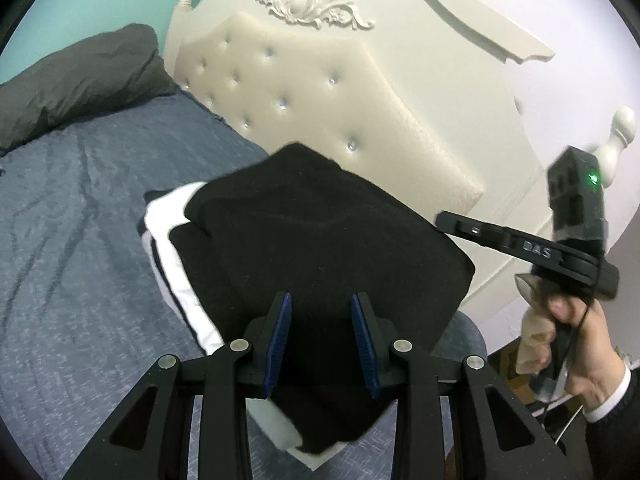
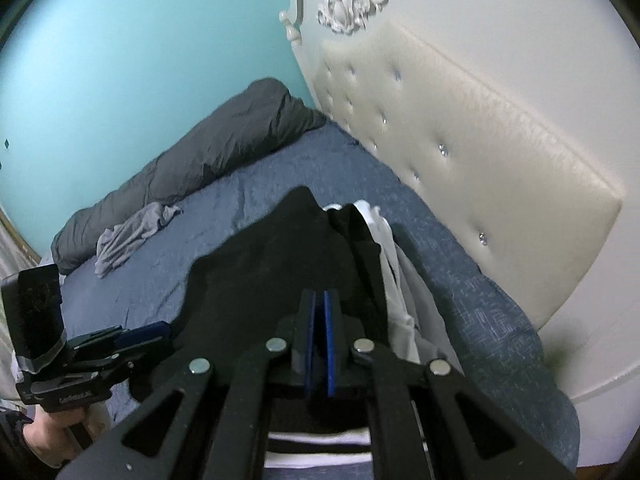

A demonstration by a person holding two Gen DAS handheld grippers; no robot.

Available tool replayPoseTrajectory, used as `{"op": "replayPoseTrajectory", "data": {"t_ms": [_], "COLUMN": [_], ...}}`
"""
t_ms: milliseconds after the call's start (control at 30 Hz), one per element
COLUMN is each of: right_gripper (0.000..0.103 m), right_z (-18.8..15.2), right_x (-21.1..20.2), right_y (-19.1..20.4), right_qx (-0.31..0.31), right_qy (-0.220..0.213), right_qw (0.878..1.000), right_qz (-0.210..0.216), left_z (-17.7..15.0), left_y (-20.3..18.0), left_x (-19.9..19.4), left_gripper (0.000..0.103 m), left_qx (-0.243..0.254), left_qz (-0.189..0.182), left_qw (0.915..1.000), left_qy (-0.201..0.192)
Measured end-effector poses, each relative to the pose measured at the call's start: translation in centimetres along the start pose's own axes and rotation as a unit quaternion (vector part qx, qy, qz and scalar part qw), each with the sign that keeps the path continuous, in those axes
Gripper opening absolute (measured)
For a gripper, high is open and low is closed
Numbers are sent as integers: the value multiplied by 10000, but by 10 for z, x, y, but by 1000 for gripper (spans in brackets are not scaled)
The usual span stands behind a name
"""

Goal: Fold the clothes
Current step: 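Lower the black hoodie onto the folded clothes stack with both tools, then open both tools and pull them back from the stack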

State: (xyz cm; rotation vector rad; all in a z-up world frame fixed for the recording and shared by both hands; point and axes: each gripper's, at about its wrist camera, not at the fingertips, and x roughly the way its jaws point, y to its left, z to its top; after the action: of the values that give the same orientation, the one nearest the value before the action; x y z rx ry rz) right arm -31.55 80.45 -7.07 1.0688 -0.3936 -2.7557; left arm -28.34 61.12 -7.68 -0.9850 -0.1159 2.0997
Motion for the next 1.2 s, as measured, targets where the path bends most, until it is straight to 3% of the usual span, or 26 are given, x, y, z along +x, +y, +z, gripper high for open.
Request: {"op": "replayPoseTrajectory", "data": {"t_ms": [167,900,1033,1200], "right_gripper": [5,10,21,22], "right_z": [-12,-48,-53,-68], "right_x": [-16,-90,-111,-136], "right_y": [16,112,126,142], "right_qx": [205,91,89,112], "right_qy": [-15,-531,-592,-675], "right_qw": [9998,9972,9965,9959], "right_qz": [-59,-518,-576,-590], "left_z": [-1,-26,-32,-40], "left_y": [-2,-25,-30,-37], "left_x": [-22,-131,-155,-181], "left_gripper": [34,35,35,35], "left_qx": [-11,259,277,312], "left_qz": [44,269,286,325], "left_qw": [10000,9988,9985,9980], "left_qy": [-51,-317,-373,-439]}}
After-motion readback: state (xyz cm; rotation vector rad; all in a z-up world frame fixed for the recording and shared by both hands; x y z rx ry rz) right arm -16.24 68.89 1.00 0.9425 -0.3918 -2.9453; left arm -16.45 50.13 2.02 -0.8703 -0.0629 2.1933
